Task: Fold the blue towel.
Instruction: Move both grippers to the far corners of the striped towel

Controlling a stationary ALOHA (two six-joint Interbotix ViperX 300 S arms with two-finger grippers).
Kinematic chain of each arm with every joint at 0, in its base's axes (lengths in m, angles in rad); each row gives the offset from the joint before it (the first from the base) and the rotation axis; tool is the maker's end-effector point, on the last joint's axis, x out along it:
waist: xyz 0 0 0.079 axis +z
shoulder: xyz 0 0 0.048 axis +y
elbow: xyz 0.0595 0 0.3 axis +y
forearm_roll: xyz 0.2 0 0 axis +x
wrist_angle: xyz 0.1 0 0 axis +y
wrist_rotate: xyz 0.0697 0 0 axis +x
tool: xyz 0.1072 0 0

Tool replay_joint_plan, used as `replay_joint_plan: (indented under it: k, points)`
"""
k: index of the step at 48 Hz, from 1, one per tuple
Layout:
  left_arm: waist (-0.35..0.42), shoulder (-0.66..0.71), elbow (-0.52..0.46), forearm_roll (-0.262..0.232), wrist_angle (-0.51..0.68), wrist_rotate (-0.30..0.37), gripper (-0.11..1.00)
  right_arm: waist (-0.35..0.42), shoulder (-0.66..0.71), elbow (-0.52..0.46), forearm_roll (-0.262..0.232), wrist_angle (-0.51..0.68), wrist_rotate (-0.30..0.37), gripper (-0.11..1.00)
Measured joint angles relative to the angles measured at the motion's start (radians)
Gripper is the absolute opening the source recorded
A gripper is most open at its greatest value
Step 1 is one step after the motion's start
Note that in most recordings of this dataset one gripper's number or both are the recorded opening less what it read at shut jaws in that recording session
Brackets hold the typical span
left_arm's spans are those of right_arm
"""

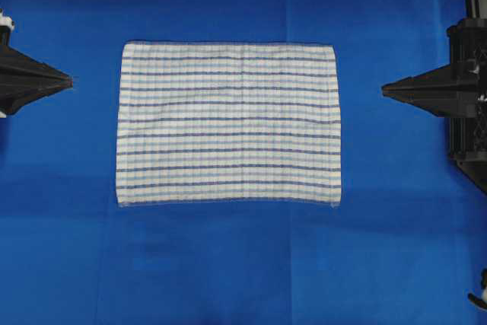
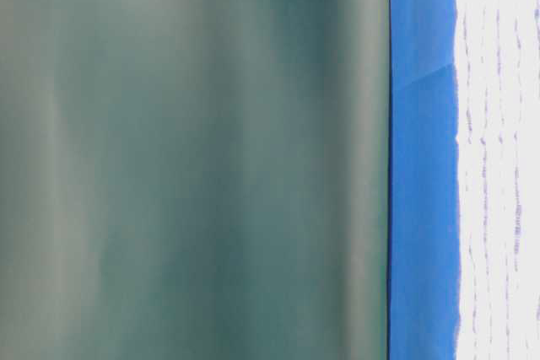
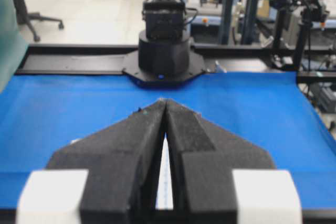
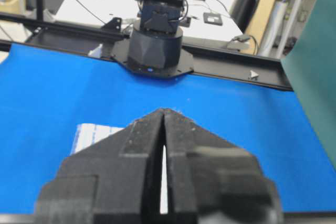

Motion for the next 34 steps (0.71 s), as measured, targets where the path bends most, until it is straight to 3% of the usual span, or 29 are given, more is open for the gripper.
replay_joint_plan:
  k: [11,25,30,34]
  points:
    - [0.04,0.011,0.0,-0.031,0.02,0.018,0.0,-0.084,0.032,-0.018,0.017,0.083,0.014,0.0]
    - [0.201,0.123,0.008,-0.035,0.075,0.015,0.01,-0.262,0.149,-0.021,0.089,0.126,0.02,0.01]
    - [0.267,0.198,0.021,-0.037,0.075,0.011,0.03,-0.319,0.222,-0.02,0.104,0.127,0.02,0.11]
    - [0.321,0.281,0.034,-0.04,0.064,-0.005,0.18,-0.353,0.299,-0.02,0.107,0.124,0.02,0.29]
